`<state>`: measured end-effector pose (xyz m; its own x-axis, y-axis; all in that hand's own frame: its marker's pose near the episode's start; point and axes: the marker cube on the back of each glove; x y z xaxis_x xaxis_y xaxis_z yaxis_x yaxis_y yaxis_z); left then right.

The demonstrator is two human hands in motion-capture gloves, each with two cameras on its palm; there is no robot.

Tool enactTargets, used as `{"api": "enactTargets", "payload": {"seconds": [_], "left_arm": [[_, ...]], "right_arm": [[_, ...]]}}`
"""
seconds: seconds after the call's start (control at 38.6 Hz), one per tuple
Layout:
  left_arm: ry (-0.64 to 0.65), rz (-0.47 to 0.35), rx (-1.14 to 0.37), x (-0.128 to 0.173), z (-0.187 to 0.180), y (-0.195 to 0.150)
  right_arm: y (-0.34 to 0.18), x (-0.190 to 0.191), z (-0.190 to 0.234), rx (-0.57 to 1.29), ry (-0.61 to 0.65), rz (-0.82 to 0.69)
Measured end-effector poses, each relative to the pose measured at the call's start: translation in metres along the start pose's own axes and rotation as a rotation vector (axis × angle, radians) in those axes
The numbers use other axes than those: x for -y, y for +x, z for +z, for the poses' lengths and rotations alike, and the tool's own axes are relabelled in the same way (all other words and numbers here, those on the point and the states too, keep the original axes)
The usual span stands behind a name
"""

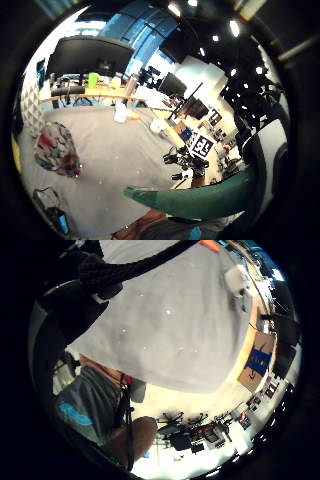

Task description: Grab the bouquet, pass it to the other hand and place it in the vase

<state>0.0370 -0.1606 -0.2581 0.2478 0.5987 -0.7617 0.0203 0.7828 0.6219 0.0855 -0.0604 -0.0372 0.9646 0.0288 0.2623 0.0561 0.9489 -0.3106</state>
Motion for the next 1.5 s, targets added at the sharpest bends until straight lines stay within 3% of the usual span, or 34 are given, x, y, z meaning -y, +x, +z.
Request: {"api": "enactTargets", "payload": {"seconds": [0.1, 0.26, 0.39, 0.52, 0.78, 0.88, 1.01, 1.17, 1.32, 1.43, 1.5], "left_arm": [[0.093, -0.054, -0.024, 0.018, -0.036, 0.005], [0.211, -0.062, 0.105, 0.037, -0.083, -0.022], [0.284, 0.002, 0.169, 0.051, -0.111, -0.036], [0.33, -0.189, 0.101, 0.047, -0.113, -0.056], [0.329, -0.297, 0.183, 0.039, -0.104, -0.145], [0.292, -0.339, 0.139, 0.034, -0.1, -0.165], [0.268, -0.372, 0.087, 0.027, -0.098, -0.165], [0.319, -0.341, 0.107, 0.02, -0.101, -0.137], [0.322, -0.36, 0.063, 0.021, -0.104, -0.119], [0.281, -0.427, 0.064, 0.023, -0.105, -0.13], [0.209, -0.573, 0.038, 0.019, -0.101, -0.139]], "right_arm": [[0.012, -0.006, -0.016, 0.0, 0.108, 0.057], [0.018, -0.014, -0.032, -0.049, 0.273, 0.104], [0.014, -0.026, -0.044, -0.129, 0.424, 0.12], [0.015, -0.019, -0.048, -0.167, 0.514, 0.118], [0.005, -0.012, -0.058, -0.152, 0.518, 0.112], [0.007, 0.002, -0.055, -0.145, 0.516, 0.101], [0.006, 0.008, -0.056, -0.121, 0.512, 0.086], [-0.003, 0.002, -0.057, -0.104, 0.506, 0.082], [-0.006, -0.002, -0.056, -0.099, 0.502, 0.074], [-0.003, 0.0, -0.057, -0.09, 0.51, 0.076], [0.0, 0.0, -0.057, -0.073, 0.508, 0.075]]}}
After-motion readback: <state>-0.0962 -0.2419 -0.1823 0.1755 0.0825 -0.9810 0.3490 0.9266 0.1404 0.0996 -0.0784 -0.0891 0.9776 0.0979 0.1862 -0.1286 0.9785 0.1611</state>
